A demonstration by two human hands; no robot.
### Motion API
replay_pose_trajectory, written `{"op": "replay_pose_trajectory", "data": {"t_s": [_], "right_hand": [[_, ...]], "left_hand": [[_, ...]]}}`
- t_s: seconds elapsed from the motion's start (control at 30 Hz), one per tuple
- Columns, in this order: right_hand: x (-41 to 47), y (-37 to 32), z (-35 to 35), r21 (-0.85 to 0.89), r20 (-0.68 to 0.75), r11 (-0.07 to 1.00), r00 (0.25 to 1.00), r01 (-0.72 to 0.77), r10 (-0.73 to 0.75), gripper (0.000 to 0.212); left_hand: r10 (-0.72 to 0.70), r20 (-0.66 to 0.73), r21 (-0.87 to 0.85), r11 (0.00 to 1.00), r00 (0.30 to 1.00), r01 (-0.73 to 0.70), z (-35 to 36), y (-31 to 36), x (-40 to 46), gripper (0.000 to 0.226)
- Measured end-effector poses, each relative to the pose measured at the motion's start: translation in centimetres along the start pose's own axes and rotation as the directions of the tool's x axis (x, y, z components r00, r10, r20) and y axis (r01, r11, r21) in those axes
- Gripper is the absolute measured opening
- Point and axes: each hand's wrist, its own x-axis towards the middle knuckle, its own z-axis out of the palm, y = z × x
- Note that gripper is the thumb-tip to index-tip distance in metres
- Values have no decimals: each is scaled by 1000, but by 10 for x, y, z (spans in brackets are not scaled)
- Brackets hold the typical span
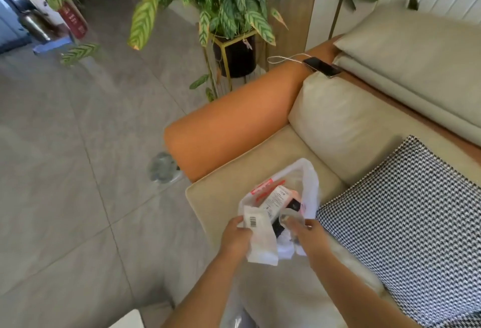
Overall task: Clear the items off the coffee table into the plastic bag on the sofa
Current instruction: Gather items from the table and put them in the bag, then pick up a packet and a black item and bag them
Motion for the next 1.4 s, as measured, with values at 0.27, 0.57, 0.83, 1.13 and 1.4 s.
{"op": "replay_pose_trajectory", "data": {"t_s": [0.27, 0.57, 0.83, 1.13, 1.4], "right_hand": [[95, -21, 21, 235, -70, 961, 984, -145, 166, 46], [190, -7, 44, 319, -117, 909, 940, -270, 320, 75], [228, -24, 58, 160, -209, 978, 964, -131, 163, 55], [189, -10, 59, 5, -89, 998, 994, -70, 71, 34], [121, -10, 82, -497, 133, 865, 991, 69, -3, 37]], "left_hand": [[-12, 39, 183, 983, 999, 5, 47, 9, 96, 55], [-79, 90, 220, 974, 993, 58, 82, -26, 178, 60], [-10, 107, 220, 976, 994, -14, 105, -18, 210, 58], [-145, 85, 168, 977, 986, 130, 78, -20, 178, 56], [-224, 62, 29, 974, 973, 223, 26, -40, 125, 35]]}}
